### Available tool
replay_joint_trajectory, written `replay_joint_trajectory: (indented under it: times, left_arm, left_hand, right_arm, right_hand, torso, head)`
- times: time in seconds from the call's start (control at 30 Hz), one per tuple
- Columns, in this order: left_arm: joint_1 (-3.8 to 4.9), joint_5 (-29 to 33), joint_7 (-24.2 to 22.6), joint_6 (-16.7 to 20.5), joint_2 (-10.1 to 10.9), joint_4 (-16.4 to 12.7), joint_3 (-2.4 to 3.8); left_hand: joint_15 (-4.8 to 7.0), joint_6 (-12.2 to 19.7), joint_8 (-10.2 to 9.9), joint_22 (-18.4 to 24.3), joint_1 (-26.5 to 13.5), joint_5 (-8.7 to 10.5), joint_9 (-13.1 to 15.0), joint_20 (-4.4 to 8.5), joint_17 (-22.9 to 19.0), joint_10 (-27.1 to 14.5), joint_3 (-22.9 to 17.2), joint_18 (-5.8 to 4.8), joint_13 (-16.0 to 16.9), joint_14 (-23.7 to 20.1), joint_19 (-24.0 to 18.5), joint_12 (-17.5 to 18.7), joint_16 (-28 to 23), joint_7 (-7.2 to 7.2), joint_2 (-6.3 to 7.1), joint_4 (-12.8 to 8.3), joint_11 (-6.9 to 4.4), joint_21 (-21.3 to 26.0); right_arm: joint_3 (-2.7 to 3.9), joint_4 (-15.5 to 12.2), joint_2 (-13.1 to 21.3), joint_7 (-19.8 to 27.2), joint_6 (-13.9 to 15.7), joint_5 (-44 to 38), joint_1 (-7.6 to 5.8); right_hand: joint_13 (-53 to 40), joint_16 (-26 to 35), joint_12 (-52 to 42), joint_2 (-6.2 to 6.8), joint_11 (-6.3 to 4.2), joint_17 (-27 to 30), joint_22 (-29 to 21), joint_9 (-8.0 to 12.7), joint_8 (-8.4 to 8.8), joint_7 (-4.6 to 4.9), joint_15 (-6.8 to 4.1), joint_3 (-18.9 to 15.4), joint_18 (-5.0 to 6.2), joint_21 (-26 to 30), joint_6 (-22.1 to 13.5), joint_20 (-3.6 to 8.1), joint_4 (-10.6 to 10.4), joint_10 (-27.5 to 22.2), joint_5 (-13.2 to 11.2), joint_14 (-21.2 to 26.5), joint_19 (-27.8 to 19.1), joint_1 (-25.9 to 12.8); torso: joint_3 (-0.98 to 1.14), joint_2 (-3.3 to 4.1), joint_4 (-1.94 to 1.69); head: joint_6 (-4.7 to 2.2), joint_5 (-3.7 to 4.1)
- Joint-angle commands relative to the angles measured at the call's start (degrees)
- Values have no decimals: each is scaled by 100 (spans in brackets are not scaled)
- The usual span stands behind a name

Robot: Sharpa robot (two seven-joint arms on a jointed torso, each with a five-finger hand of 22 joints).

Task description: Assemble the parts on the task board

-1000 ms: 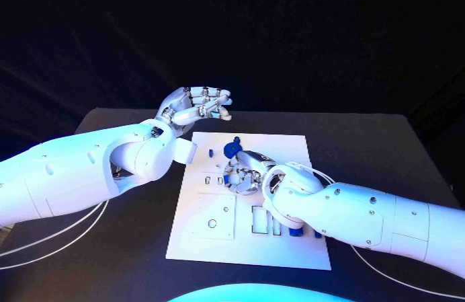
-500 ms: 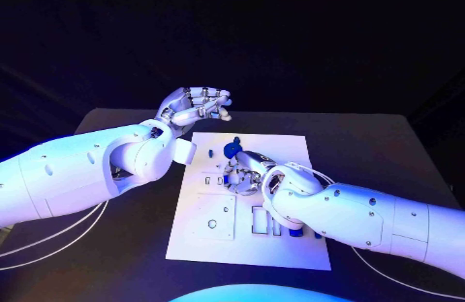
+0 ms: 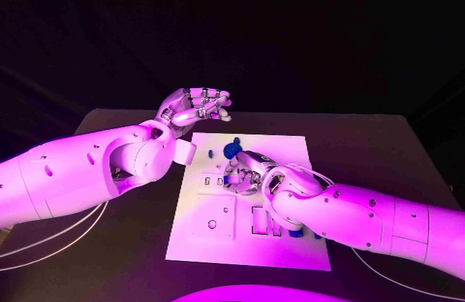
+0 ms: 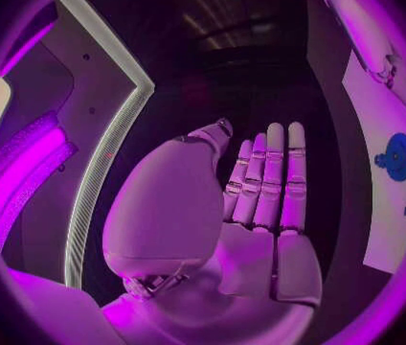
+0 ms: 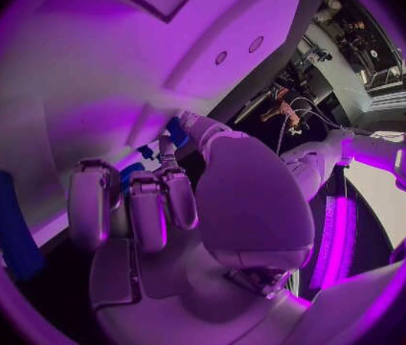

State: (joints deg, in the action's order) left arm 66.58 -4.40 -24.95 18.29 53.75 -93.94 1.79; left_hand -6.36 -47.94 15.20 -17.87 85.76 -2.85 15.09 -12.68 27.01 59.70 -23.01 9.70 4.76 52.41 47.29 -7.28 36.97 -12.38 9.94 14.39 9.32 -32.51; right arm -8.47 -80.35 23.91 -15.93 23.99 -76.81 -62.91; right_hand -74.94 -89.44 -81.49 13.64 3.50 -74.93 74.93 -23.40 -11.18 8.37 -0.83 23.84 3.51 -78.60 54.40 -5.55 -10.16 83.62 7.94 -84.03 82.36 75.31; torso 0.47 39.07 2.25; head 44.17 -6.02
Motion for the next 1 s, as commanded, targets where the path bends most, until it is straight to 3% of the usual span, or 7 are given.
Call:
replay_joint_trajectory:
  times: [0.03, 0.33, 0.4, 0.43, 0.5, 0.83, 1.0]
  left_arm:
    - [6, 3, -29, -78, -7, -4, 3]
    - [6, 3, -24, -88, -9, -1, 3]
    - [6, 3, -23, -89, -9, 1, 3]
    - [6, 3, -23, -90, -9, 2, 3]
    - [6, 3, -23, -91, -10, 5, 3]
    - [5, -394, 190, -65, -17, 126, 3]
    - [5, -1017, 649, -115, -18, 300, 3]
  left_hand:
    - [-3, 33, 10, -8, -60, -8, 6, 13, 8, 27, -36, 51, 6, -22, -35, 26, 35, -67, 8, 2, 26, -15]
    - [-3, 36, 11, -26, -68, -8, 15, 9, 8, 28, -48, 53, 7, -36, -60, 28, 48, -66, 17, -4, 26, -42]
    - [-3, 36, 11, -26, -68, -8, 15, 9, 8, 28, -48, 53, 7, -36, -60, 28, 48, -66, 17, -4, 26, -42]
    - [-3, 36, 11, -26, -68, -8, 15, 9, 8, 28, -48, 53, 7, -36, -60, 28, 48, -66, 17, -4, 26, -42]
    - [-3, 36, 11, -26, -68, -8, 15, 9, 8, 28, -48, 53, 7, -36, -60, 28, 48, -66, 17, -4, 26, -42]
    - [0, 63, 0, -56, -89, -8, 21, 9, 26, 6, -50, 60, 7, 12, -56, 40, 109, -82, 27, -7, 34, -94]
    - [182, 255, -68, -506, -364, -6, 66, 177, 786, 356, 142, 72, 298, 576, 241, -448, 1483, 18, 62, 150, -112, -857]
  right_arm:
    - [-2, -11, 3, -32, 44, -79, 8]
    - [-2, -44, 19, 50, 180, -59, 13]
    - [-2, -60, 29, 90, 246, -44, 15]
    - [-2, -71, 36, 110, 284, -39, 15]
    - [-1, -95, 54, 141, 351, -32, 17]
    - [40, -419, 341, 552, 795, 13, -19]
    - [82, -669, 625, 883, 736, 103, -114]
  right_hand:
    - [-558, 31, 30, -23, 12, -1230, 469, 8, 21, -4, 47, -235, -25, 55, -56, -22, -93, -38, -486, -534, -31, -59]
    - [-519, 40, 76, -73, 26, -1206, 458, 12, 66, 13, 56, -951, -19, 106, -190, -27, -354, -73, -512, -529, -42, 84]
    - [-514, 44, 83, -59, 29, -1193, 446, 2, 67, 15, 58, -1343, -14, 134, -213, -27, -498, -80, -522, -525, -56, 112]
    - [-511, 47, 89, -223, 30, -1187, 449, -18, 58, 19, 70, -1947, -10, 152, -235, -22, -648, -84, -519, -524, -57, 315]
    - [-511, 48, 90, -286, 37, -1183, 447, -24, 60, 24, 66, -2201, -10, 165, -253, -31, -655, -86, -518, -523, -60, 347]
    - [-495, 51, 108, -329, 82, -1177, 438, 2, 161, 82, 97, -2602, -6, 201, -460, -52, -670, -101, -513, -521, -70, 479]
    - [-401, 81, 201, -235, 175, -1092, 243, 55, 336, 184, 176, -2769, 55, 473, -737, -115, -682, -193, -509, -499, -240, 566]
  torso:
    - [1, 0, 2]
    - [2, 3, -1]
    - [3, 2, -2]
    - [2, 1, 0]
    - [3, 2, 1]
    - [3, -39, 21]
    - [17, -80, 35]
  head:
    - [0, -14]
    - [6, 0]
    - [7, 1]
    - [9, 2]
    - [12, 11]
    - [-17, -5]
    - [-14, -39]
